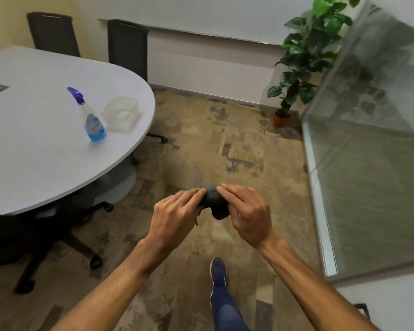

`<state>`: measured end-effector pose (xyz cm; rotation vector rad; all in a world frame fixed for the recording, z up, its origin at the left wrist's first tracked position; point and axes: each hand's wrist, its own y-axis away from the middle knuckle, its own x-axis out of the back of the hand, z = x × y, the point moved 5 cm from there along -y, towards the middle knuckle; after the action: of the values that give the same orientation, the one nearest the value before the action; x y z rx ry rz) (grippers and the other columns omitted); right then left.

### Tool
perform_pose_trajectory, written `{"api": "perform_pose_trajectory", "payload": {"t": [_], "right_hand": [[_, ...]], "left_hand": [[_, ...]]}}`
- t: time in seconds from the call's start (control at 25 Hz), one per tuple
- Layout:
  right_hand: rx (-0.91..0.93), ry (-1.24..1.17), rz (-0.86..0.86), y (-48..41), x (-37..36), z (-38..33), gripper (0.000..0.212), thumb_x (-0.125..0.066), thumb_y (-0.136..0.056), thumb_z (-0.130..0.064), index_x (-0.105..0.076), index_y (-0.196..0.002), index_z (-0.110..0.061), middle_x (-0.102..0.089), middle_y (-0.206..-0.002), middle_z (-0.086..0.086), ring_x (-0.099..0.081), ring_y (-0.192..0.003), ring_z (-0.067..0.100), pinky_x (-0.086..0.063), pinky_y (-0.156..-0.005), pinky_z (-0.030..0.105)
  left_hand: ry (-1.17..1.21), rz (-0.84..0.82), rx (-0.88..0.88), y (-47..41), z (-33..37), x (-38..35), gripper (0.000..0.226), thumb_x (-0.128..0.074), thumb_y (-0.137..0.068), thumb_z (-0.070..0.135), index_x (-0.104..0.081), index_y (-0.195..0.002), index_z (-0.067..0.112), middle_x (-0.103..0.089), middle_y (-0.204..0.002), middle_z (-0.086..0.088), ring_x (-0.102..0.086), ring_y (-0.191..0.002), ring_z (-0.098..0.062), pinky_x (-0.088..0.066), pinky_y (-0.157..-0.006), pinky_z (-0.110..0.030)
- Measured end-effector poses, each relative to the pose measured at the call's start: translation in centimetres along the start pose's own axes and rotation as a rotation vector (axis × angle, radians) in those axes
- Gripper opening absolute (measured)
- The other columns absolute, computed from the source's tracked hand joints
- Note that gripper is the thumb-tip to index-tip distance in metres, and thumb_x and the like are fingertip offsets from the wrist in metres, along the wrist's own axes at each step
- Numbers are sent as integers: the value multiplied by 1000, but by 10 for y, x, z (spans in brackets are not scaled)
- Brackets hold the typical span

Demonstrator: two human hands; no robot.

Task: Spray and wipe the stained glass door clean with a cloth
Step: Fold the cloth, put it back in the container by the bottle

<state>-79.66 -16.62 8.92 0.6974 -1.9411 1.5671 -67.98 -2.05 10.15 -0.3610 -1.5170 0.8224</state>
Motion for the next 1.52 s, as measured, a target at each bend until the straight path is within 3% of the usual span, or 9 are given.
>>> {"api": "perform_pose_trajectory", "payload": {"t": [0.24,0.56,0.68,0.88,1.04,1.2,1.4,1.52], "right_hand": [[16,-142,-28,-83,-68,81,40,-70,-84,-1,-72,-123,-10,-73,-120,6,-68,-108,22,-53,-92,35],[1,-312,-105,-186,-146,151,45,-80,-74,-2,-73,-118,-10,-73,-114,4,-67,-103,20,-57,-88,37],[40,-346,-154,-219,-179,162,45,-83,-74,-4,-73,-117,-12,-73,-111,3,-66,-100,18,-56,-85,36],[78,-384,-195,-273,-241,171,45,-83,-75,-8,-72,-118,-12,-72,-111,2,-62,-100,14,-56,-83,35],[114,-433,-244,-321,-296,172,44,-79,-78,-11,-69,-121,-12,-70,-111,3,-64,-100,18,-58,-83,39],[123,-434,-279,-377,-346,172,43,-77,-78,-11,-69,-120,-11,-69,-110,5,-64,-98,21,-59,-80,43],[75,-528,-326,-433,-405,171,34,-72,-84,-18,-70,-117,-12,-68,-113,5,-65,-101,19,-58,-86,40],[60,-570,-381,-455,-437,163,33,-71,-86,-18,-67,-118,-13,-67,-115,3,-65,-100,18,-58,-86,40]], "left_hand": [[-73,15,90,-71,-58,-61,25,-69,-90,27,-76,-110,13,-77,-104,3,-75,-84,-15,-57,-61,-27],[-185,-92,232,-145,-132,-115,31,-64,-90,31,-73,-113,12,-77,-107,-2,-74,-89,-18,-61,-70,-31],[-191,-140,308,-163,-165,-129,32,-60,-89,34,-72,-111,15,-76,-104,0,-74,-86,-17,-61,-68,-30],[-188,-199,438,-184,-228,-152,39,-84,-76,26,-71,-112,15,-76,-103,-4,-73,-84,-20,-61,-70,-32],[-186,-217,564,-202,-295,-172,46,-87,-71,30,-69,-112,17,-74,-102,-6,-70,-84,-21,-55,-74,-28],[-127,-260,718,-221,-364,-190,46,-78,-77,39,-63,-118,23,-72,-106,-4,-65,-88,-20,-46,-78,-26],[35,-284,880,-236,-442,-198,51,-57,-84,54,-54,-130,32,-68,-116,0,-60,-98,-19,-47,-89,-32],[12,-258,914,-245,-472,-197,52,-54,-83,53,-54,-129,31,-69,-117,-1,-62,-98,-20,-54,-89,-35]]}}
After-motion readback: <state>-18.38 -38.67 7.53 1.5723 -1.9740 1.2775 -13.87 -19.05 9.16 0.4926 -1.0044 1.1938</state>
